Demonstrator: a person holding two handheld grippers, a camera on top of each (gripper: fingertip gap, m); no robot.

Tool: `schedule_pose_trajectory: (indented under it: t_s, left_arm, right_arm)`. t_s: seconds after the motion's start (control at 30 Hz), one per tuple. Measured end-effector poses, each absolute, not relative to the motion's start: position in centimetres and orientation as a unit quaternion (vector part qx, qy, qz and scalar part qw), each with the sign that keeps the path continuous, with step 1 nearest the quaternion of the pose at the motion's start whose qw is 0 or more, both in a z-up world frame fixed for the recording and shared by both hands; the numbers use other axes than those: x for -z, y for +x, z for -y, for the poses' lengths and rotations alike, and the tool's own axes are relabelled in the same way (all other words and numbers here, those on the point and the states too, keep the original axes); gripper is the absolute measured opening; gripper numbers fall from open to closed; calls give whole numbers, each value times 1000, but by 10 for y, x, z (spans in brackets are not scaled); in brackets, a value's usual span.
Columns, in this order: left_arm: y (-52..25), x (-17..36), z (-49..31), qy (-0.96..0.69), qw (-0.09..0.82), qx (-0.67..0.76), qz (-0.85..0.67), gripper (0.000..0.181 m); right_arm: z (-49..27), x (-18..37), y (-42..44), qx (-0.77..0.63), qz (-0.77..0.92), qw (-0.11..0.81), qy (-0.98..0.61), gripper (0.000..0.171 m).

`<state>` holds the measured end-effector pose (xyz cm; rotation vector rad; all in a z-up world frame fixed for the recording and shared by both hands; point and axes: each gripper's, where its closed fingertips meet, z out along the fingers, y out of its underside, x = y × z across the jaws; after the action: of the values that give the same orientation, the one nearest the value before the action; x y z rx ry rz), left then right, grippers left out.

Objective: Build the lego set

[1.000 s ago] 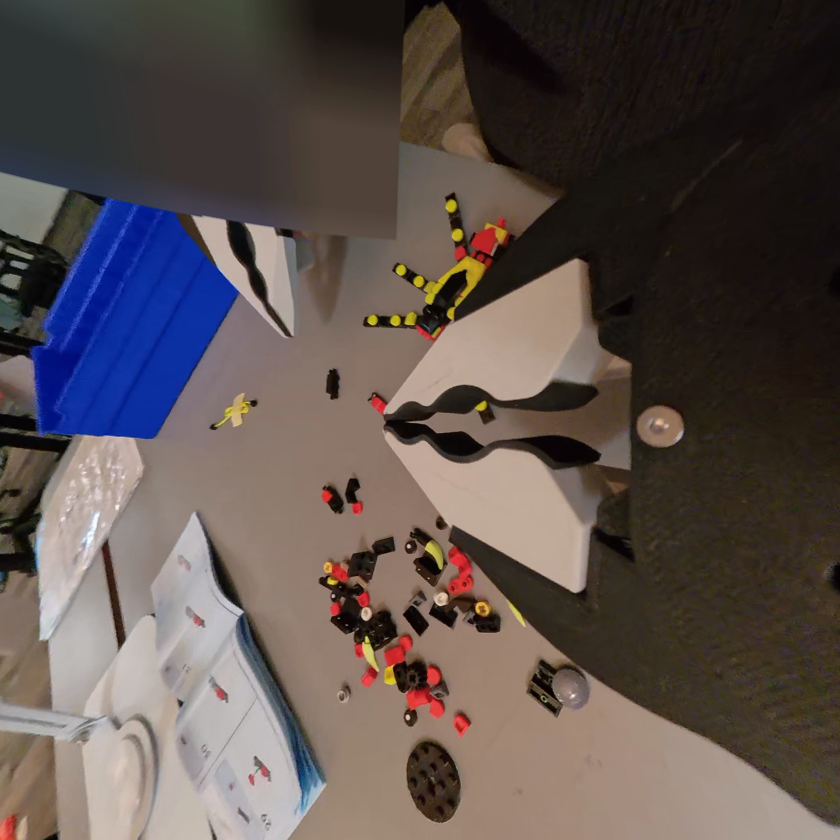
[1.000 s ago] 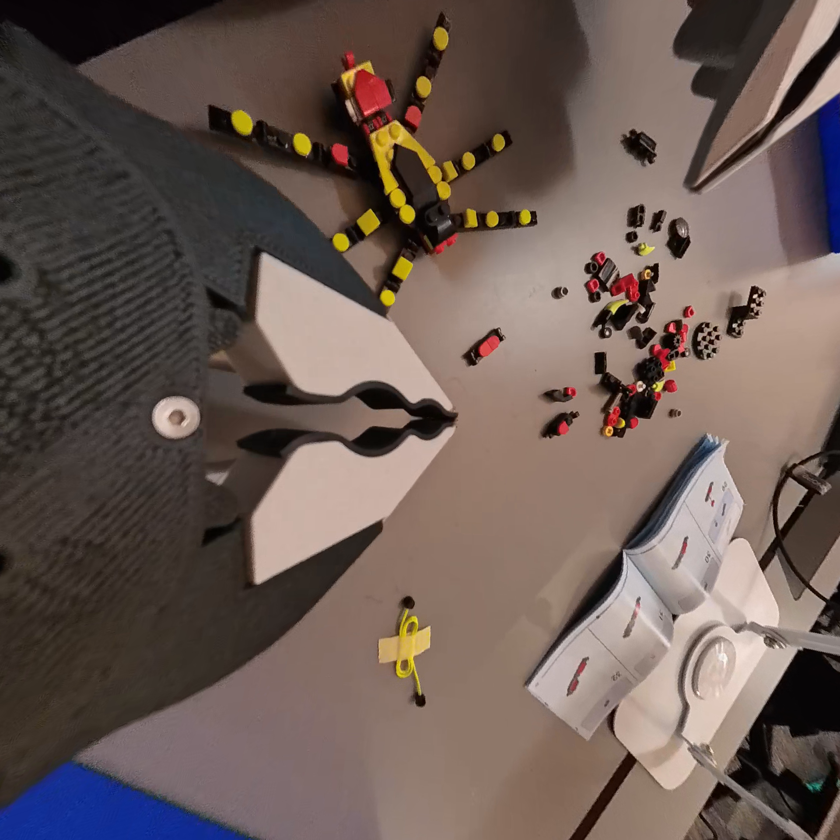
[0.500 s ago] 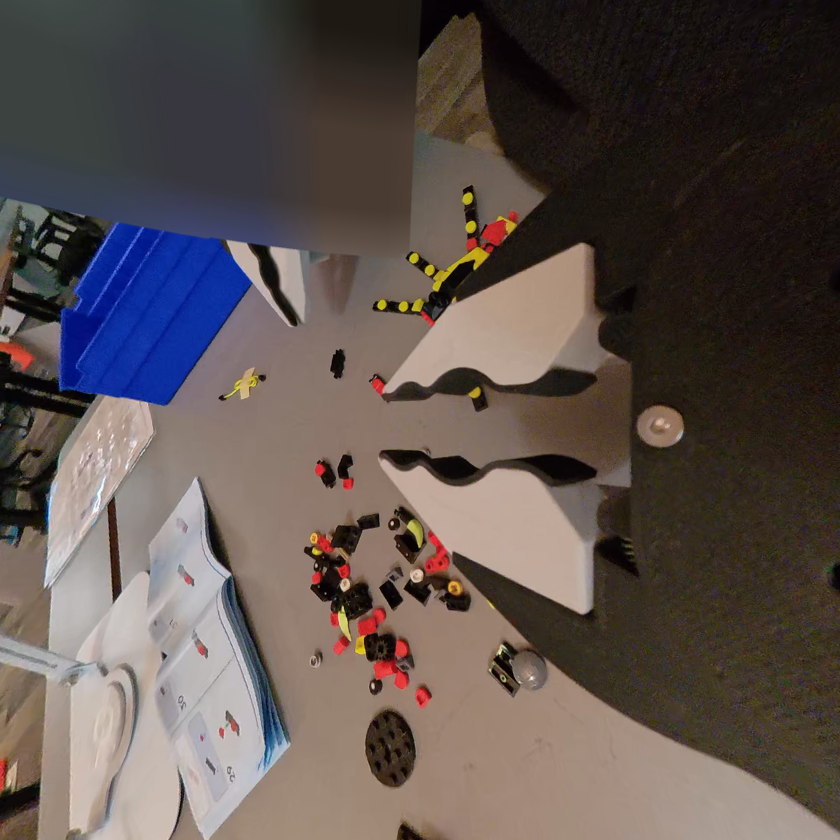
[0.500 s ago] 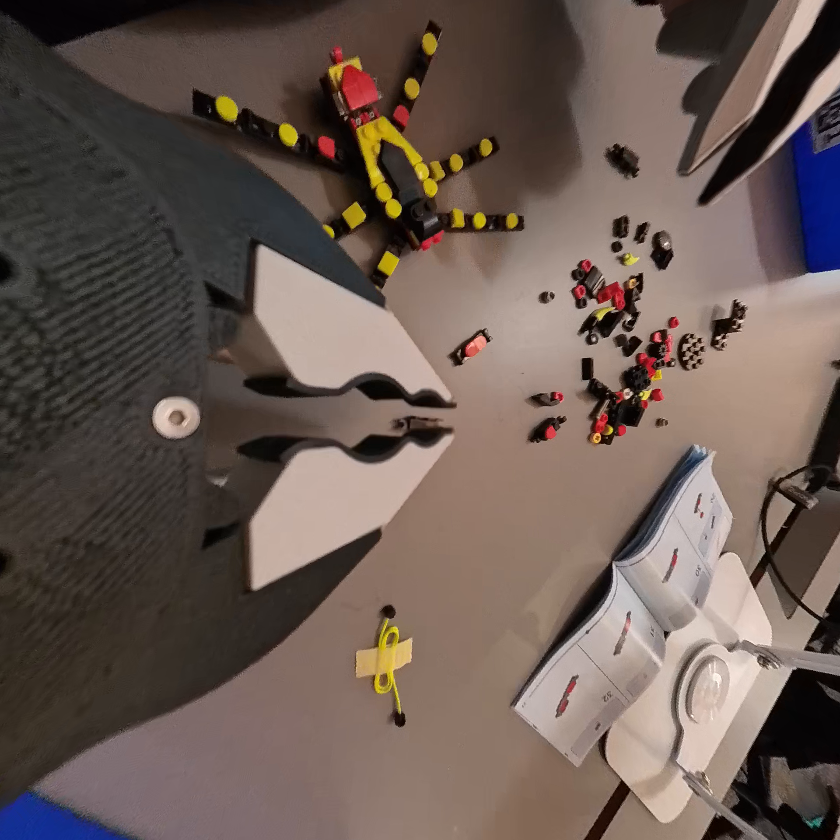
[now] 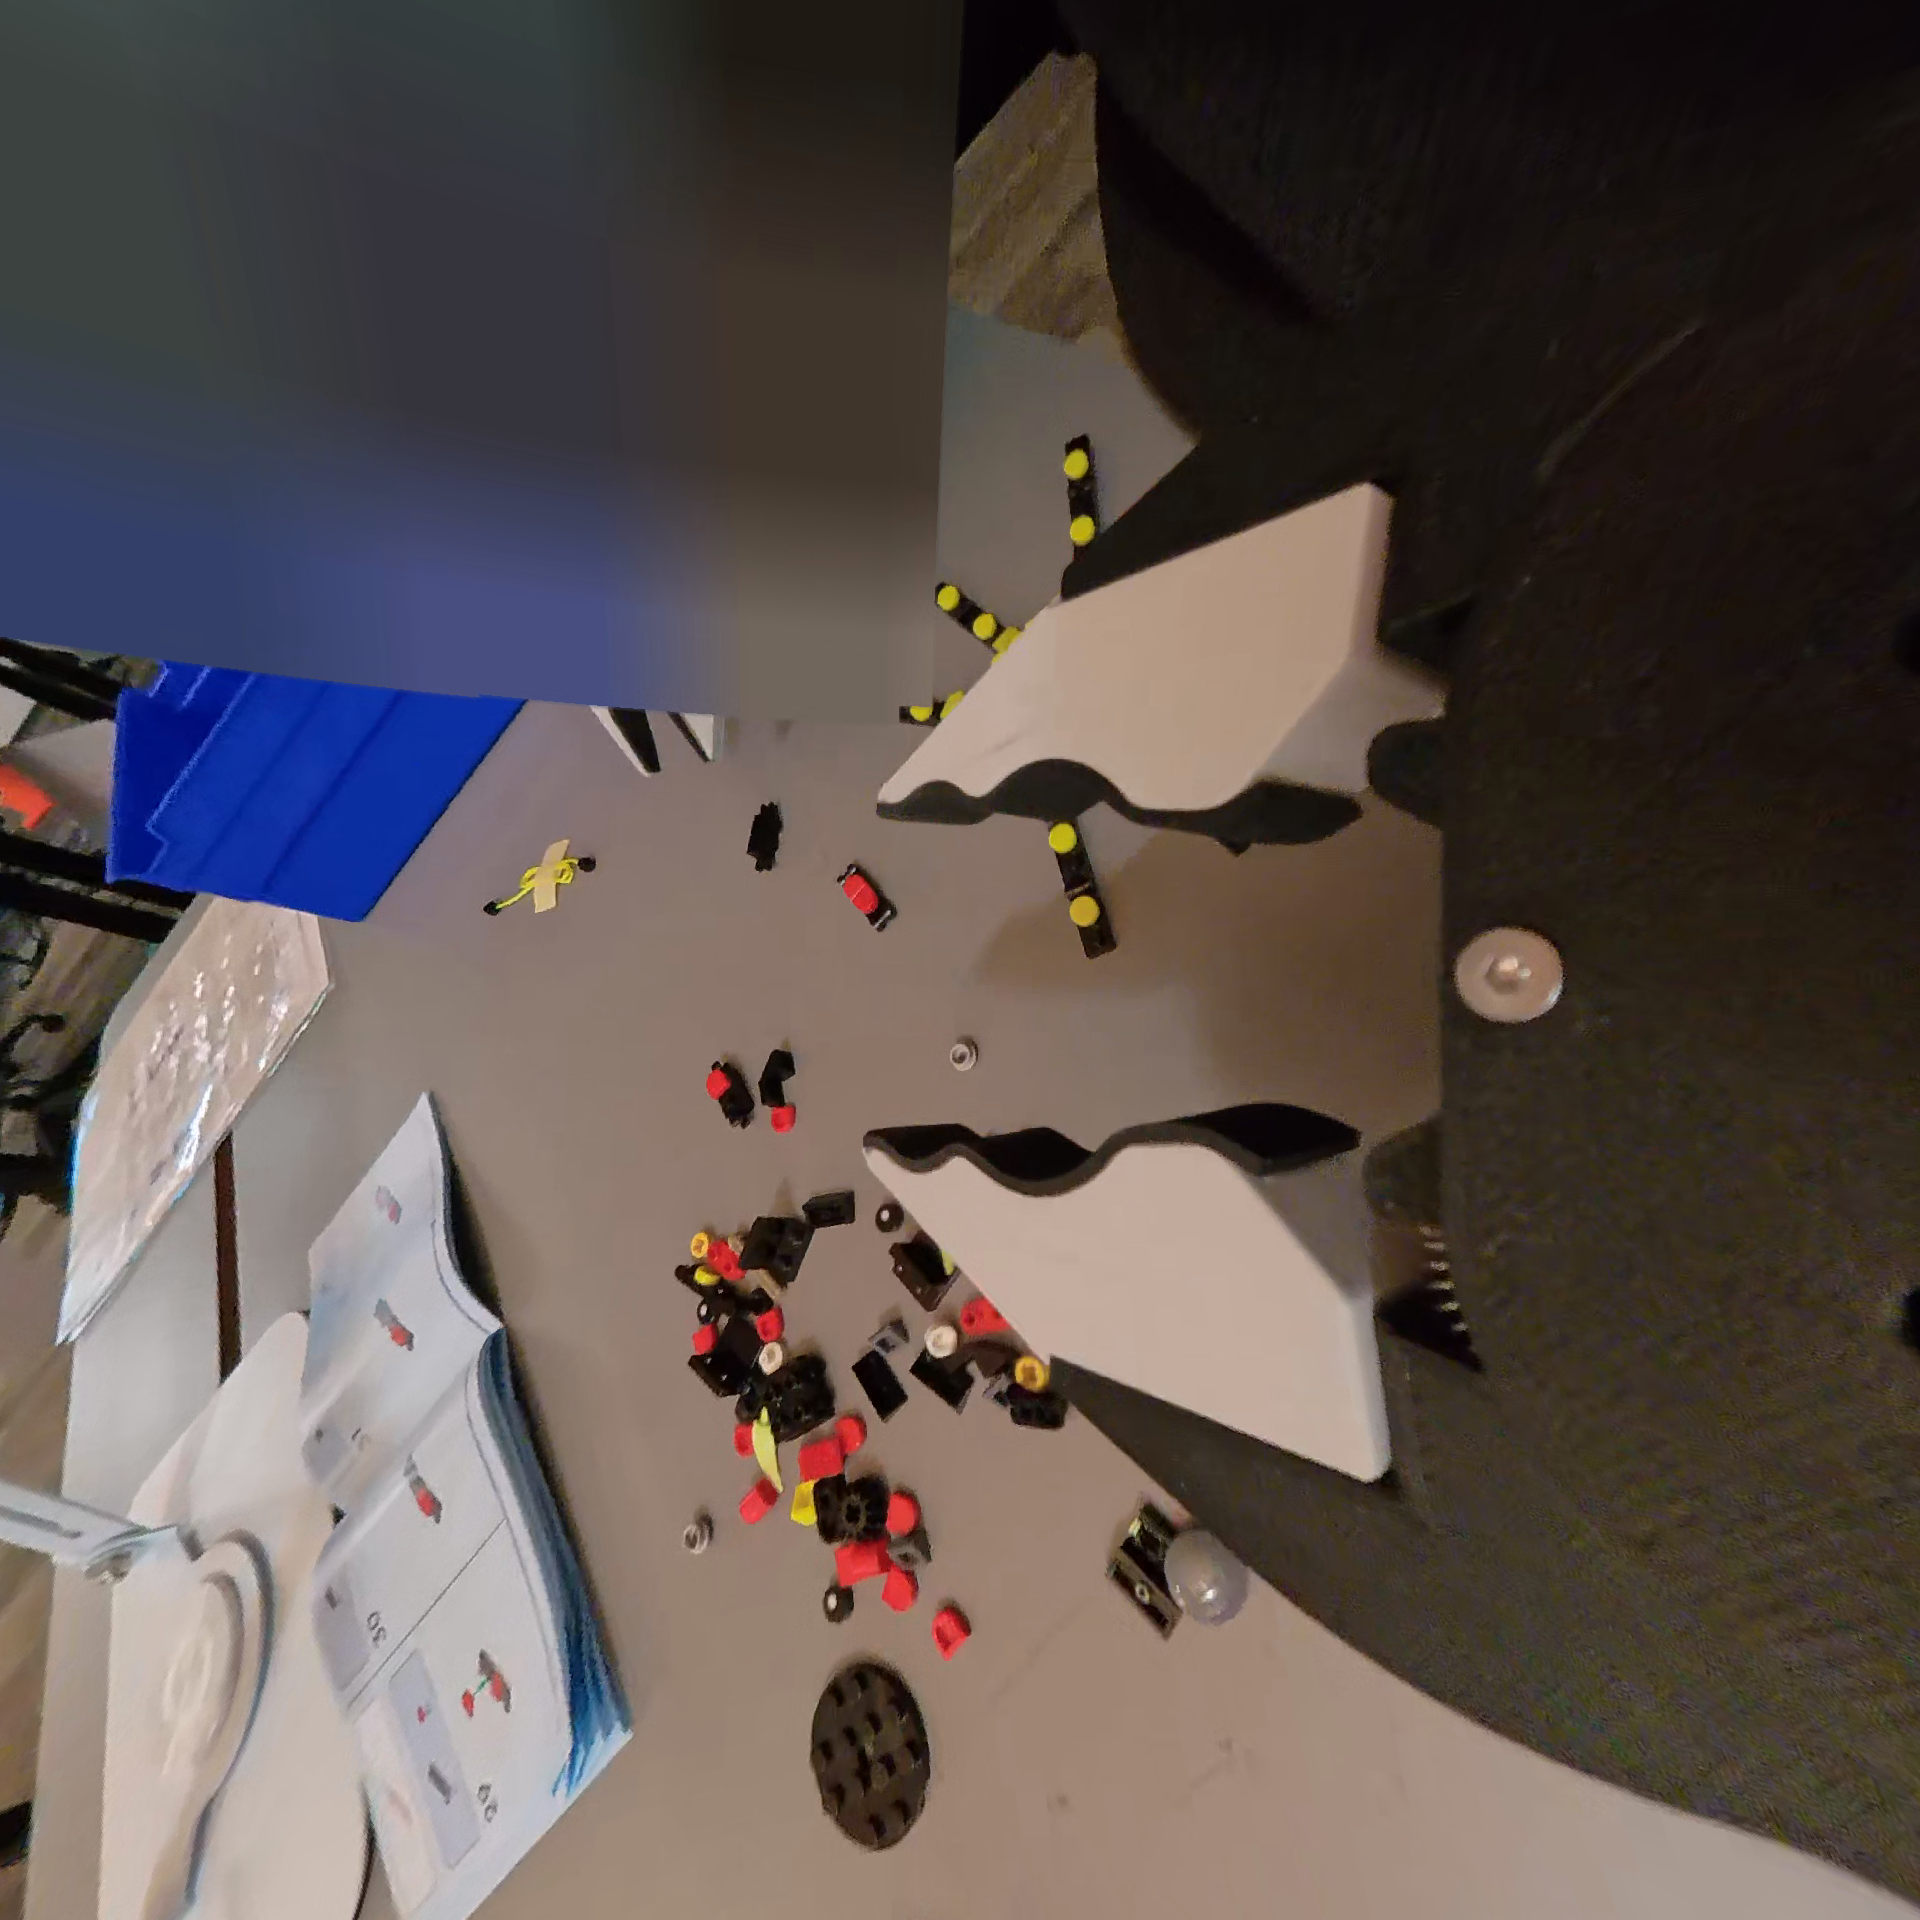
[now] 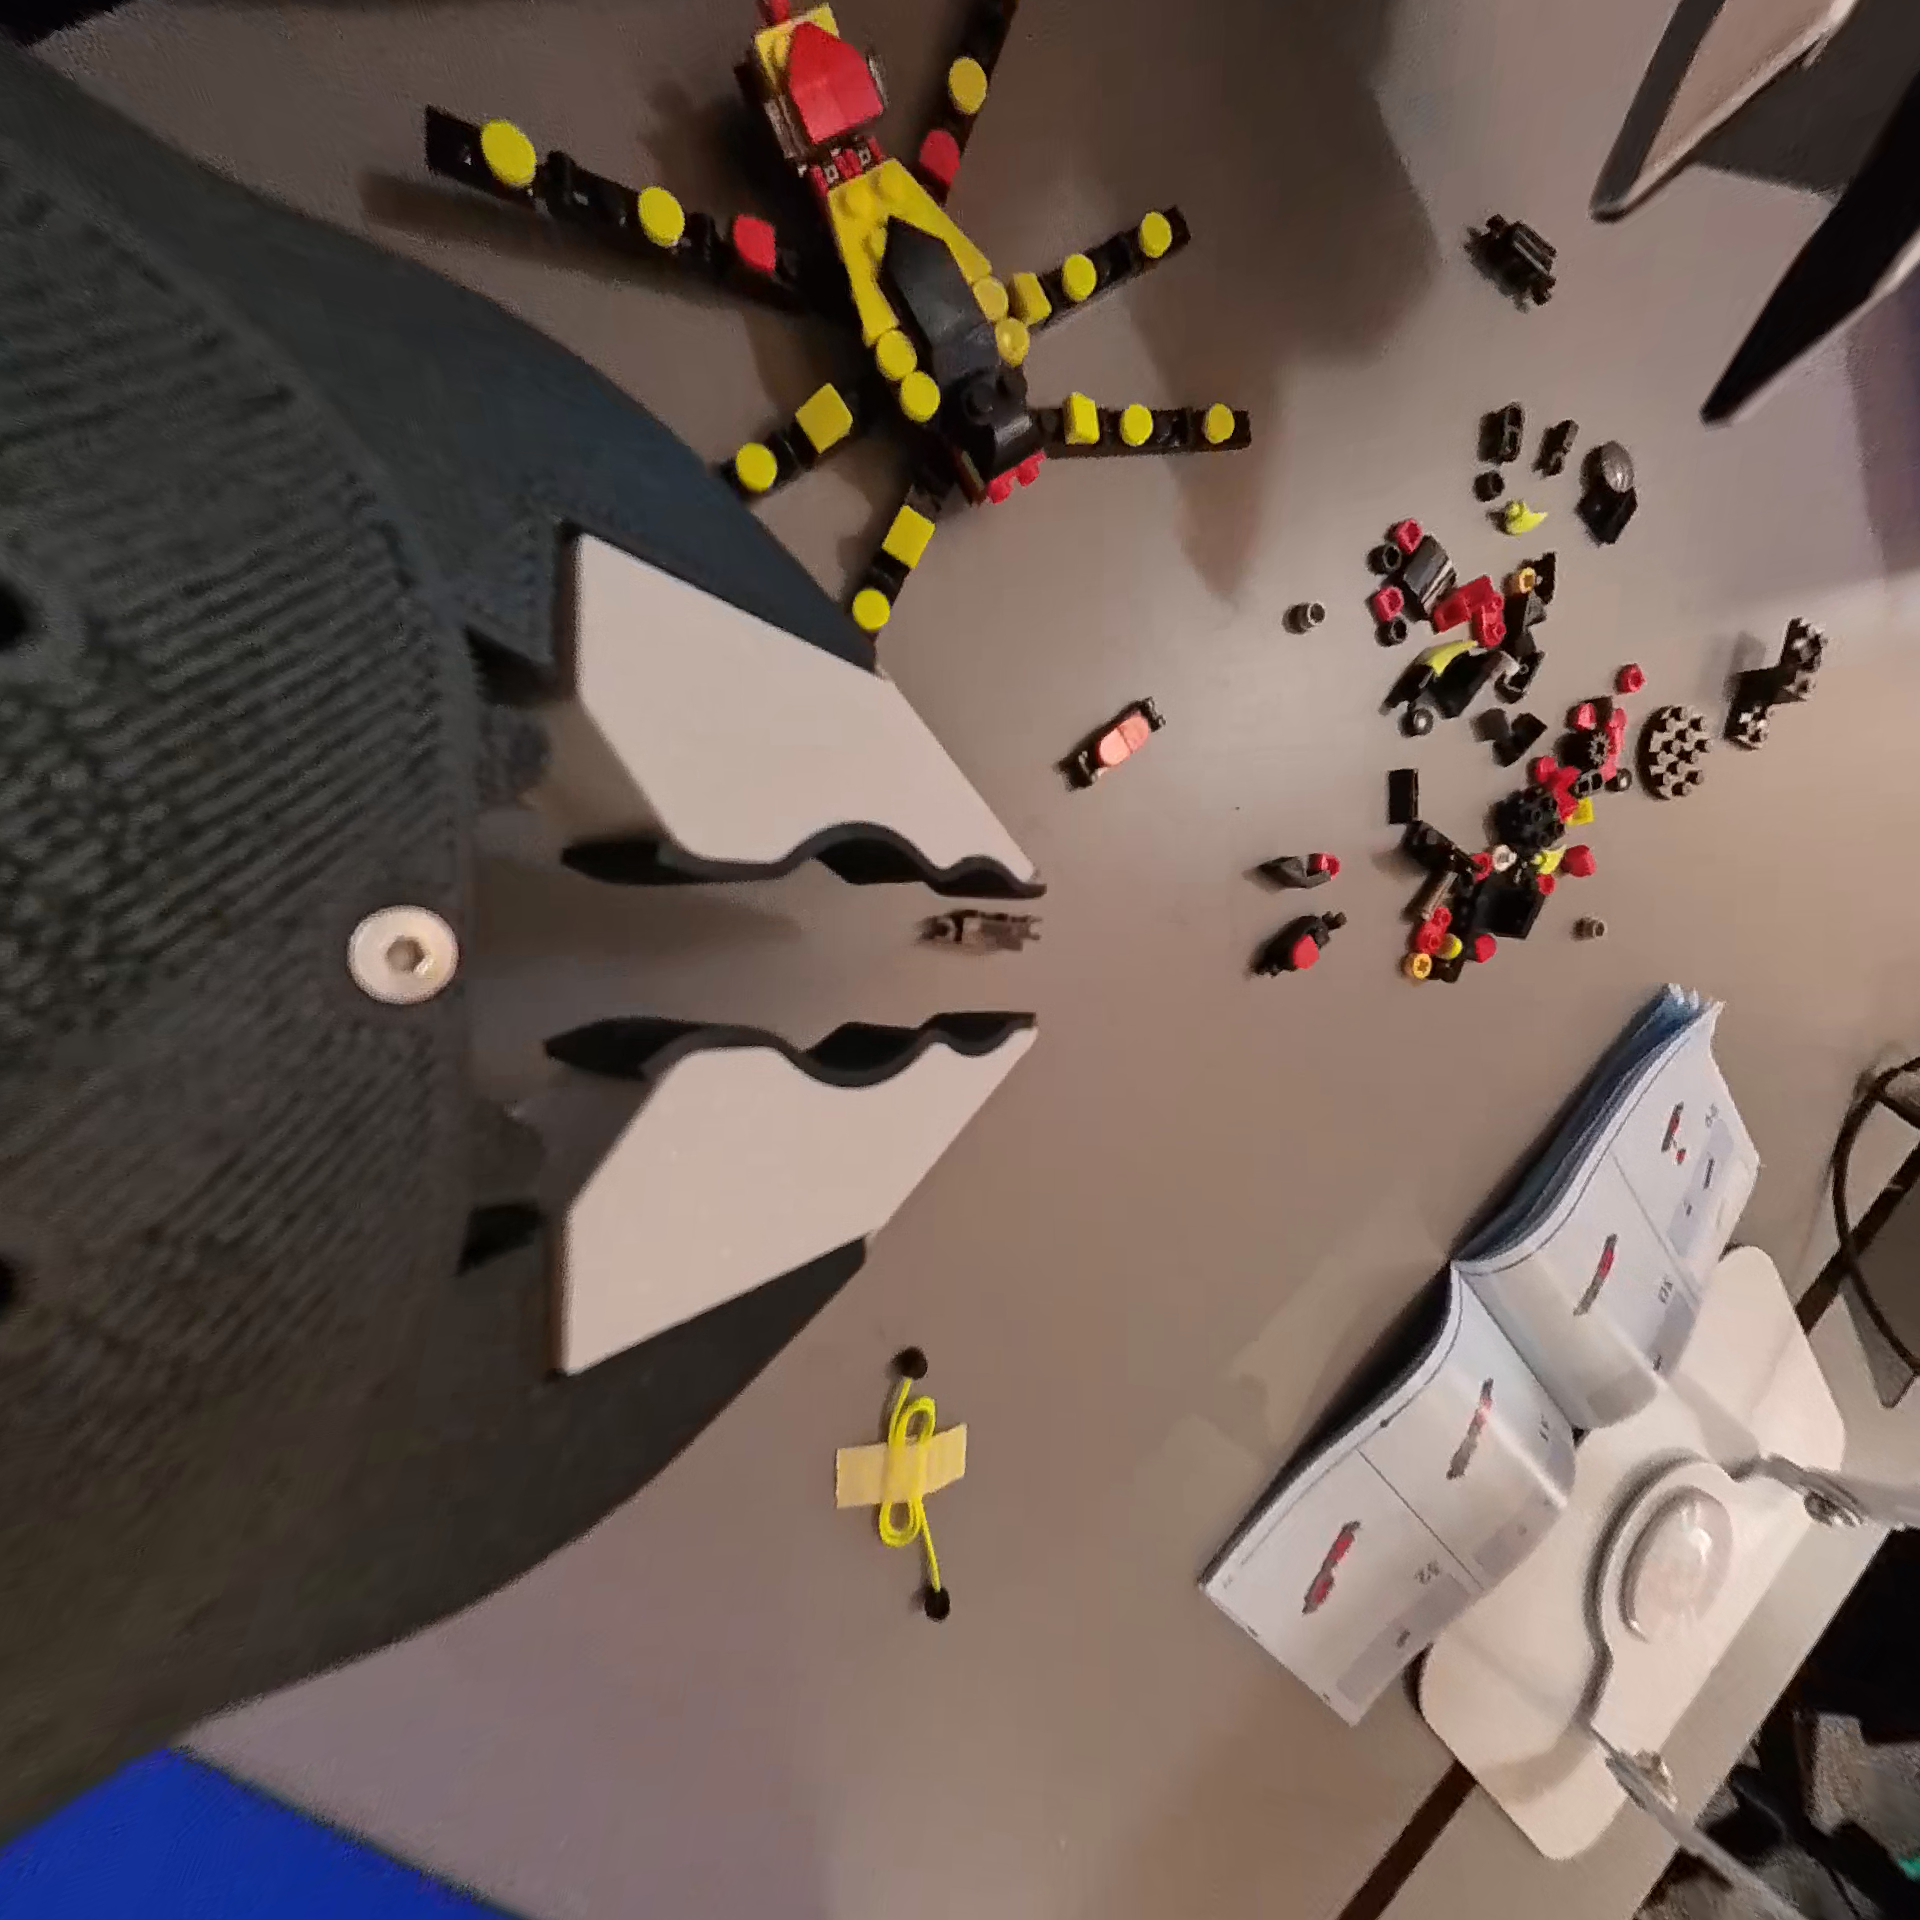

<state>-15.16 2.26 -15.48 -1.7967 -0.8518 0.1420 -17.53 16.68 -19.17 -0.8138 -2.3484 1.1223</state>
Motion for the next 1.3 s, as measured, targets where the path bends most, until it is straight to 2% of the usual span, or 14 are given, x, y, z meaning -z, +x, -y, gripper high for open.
schedule_pose_trajectory:
  t_s: [0.07, 0.23, 0.43, 0.47, 0.53, 0.57, 0.6, 0.77, 0.87, 0.97, 1.0, 1.1, 1.3]
  left_arm:
    - [-149, 155, -25, -756, 547, -49, 357, 57]
    - [-158, 152, -24, -731, 566, -50, 378, 29]
    - [-165, 163, -20, -730, 560, -36, 391, 32]
    - [-162, 164, -22, -735, 561, -27, 380, 35]
    - [-160, 167, -24, -738, 558, -23, 379, 34]
    - [-156, 167, -28, -742, 560, -15, 368, 37]
    - [-154, 168, -30, -745, 558, -13, 365, 42]
    - [-131, 162, -56, -752, 573, 31, 324, 41]
    - [-118, 159, -75, -725, 580, 121, 351, 40]
    - [-125, 164, -78, -686, 576, 144, 421, 33]
    - [-124, 162, -79, -671, 582, 162, 430, 29]
    - [-123, 146, -77, -614, 621, 213, 439, 0]
    - [-120, 134, -75, -564, 643, 270, 442, 10]
  right_arm:
    - [-168, 195, -175, -400, 844, 201, -295, 21]
    - [-163, 206, -176, -393, 851, 184, -297, 25]
    - [-160, 228, -178, -361, 866, 164, -304, 25]
    - [-162, 231, -179, -349, 870, 169, -304, 22]
    - [-163, 233, -180, -343, 870, 174, -309, 6]
    - [-161, 232, -180, -345, 869, 171, -310, 6]
    - [-159, 228, -179, -356, 865, 167, -311, 6]
    - [-127, 186, -165, -462, 830, 137, -282, 6]
    - [-100, 161, -145, -509, 819, 146, -219, 6]
    - [-81, 151, -130, -529, 812, 154, -191, 6]
    - [-79, 150, -129, -528, 812, 164, -187, 6]
    - [-77, 148, -127, -526, 810, 184, -181, 6]
    - [-77, 143, -125, -529, 806, 205, -172, 6]
